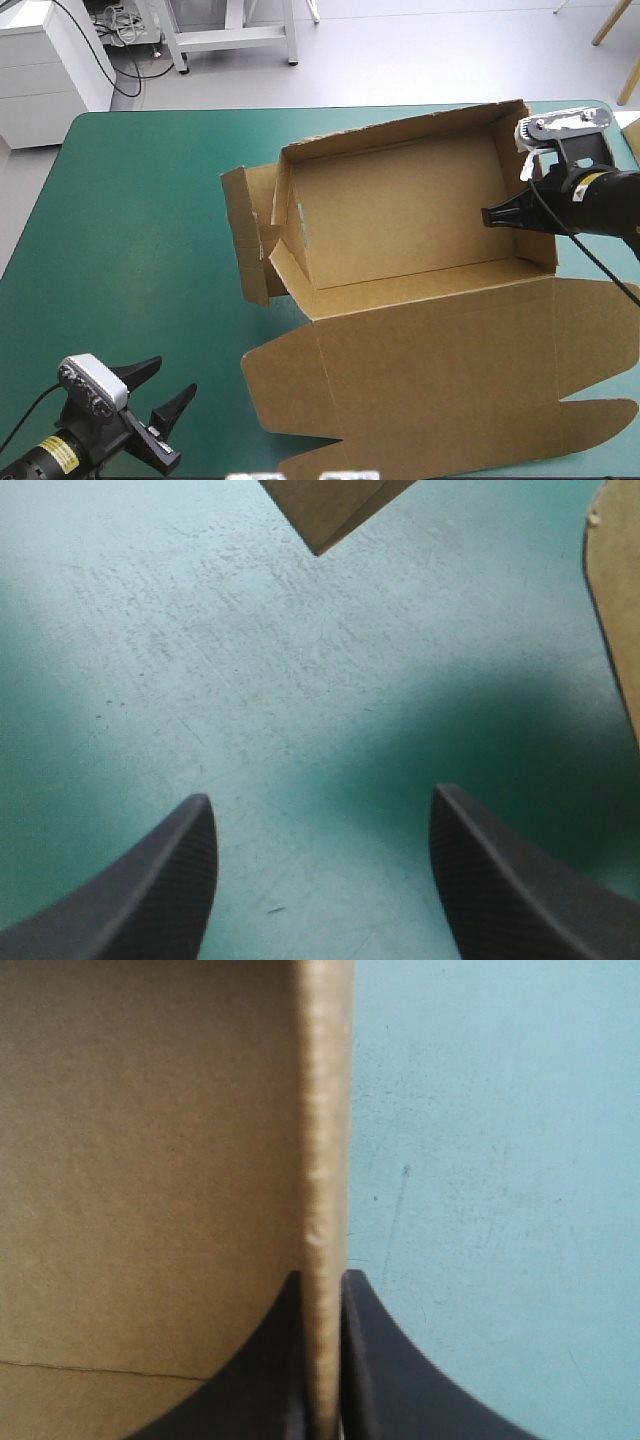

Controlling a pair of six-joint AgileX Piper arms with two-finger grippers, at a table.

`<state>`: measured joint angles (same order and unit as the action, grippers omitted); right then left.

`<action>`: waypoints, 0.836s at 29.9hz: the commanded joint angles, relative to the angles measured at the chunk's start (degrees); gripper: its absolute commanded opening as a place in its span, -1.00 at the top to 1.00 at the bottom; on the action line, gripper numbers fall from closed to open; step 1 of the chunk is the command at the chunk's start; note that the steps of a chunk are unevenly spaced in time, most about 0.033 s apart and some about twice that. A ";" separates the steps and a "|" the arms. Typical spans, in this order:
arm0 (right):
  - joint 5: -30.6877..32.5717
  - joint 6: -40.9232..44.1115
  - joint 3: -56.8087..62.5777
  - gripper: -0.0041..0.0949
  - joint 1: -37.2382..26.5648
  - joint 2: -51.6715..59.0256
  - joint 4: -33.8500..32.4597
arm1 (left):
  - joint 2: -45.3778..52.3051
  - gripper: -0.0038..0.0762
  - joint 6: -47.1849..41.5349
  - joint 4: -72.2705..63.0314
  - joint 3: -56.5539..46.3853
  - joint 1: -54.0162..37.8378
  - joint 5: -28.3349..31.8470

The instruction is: Fold the box

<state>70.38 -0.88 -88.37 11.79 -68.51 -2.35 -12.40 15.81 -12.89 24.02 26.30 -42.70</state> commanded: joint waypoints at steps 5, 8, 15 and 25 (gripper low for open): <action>-3.36 0.32 -1.84 0.96 -0.14 1.37 0.16 | -2.03 -0.23 -4.22 -1.02 1.66 -0.09 5.22; -3.36 -0.36 -1.84 0.96 -0.14 1.37 0.16 | -5.26 -0.23 -9.68 4.02 3.61 -0.09 5.22; -3.36 -1.69 -1.84 0.96 -0.14 1.37 0.03 | -19.29 -0.23 -19.70 13.82 12.81 -0.09 5.11; -3.36 -1.83 -1.84 0.96 -0.14 1.37 0.03 | -38.62 -0.23 -21.40 13.62 27.08 -0.44 1.18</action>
<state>70.38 -2.62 -88.37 11.79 -68.51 -2.54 -47.33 -4.97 0.00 46.69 26.20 -43.58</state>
